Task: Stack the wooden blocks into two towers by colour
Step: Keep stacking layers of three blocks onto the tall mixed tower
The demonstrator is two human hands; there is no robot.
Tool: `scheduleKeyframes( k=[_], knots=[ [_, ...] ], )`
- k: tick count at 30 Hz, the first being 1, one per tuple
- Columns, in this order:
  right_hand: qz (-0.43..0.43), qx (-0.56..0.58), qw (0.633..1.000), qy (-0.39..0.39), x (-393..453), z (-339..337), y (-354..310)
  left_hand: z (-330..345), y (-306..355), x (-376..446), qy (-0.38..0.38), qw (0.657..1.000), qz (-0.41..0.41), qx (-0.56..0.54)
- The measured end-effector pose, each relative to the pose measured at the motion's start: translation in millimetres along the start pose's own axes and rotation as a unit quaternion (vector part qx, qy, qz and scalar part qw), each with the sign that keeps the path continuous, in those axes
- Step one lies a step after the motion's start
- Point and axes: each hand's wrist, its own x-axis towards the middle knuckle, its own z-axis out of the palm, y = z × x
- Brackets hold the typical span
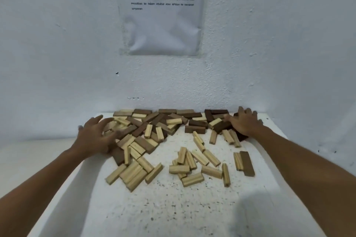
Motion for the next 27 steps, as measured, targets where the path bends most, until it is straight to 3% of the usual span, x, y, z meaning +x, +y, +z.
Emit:
scheduleKeyframes(
  k=[5, 13, 16, 20, 23, 27],
  knots=[
    [-0.007, -0.001, 0.999, -0.036, 19, 12, 9, 10, 18, 20, -0.077, 0.997, 0.001, -0.007],
    [-0.196, 0.016, 0.980, -0.005, -17, 42, -29, 33, 26, 12, -0.098, 0.991, 0.091, -0.022],
    [-0.303, -0.018, 0.953, -0.011, -35, 35, -32, 23, 36, 0, -0.090, 0.988, 0.100, -0.083],
    [-0.479, -0.111, 0.867, 0.077, -38, 13, -21, 11, 43, -2, -0.014, 0.989, 0.137, -0.050],
    [-0.441, -0.086, 0.885, 0.121, -16, 14, -12, 18, 42, 14, 0.003, 0.989, 0.145, -0.016],
    [-0.220, -0.054, 0.973, 0.039, 6, 24, -16, 38, 55, 32, -0.080, 0.991, 0.107, 0.011]
  ],
)
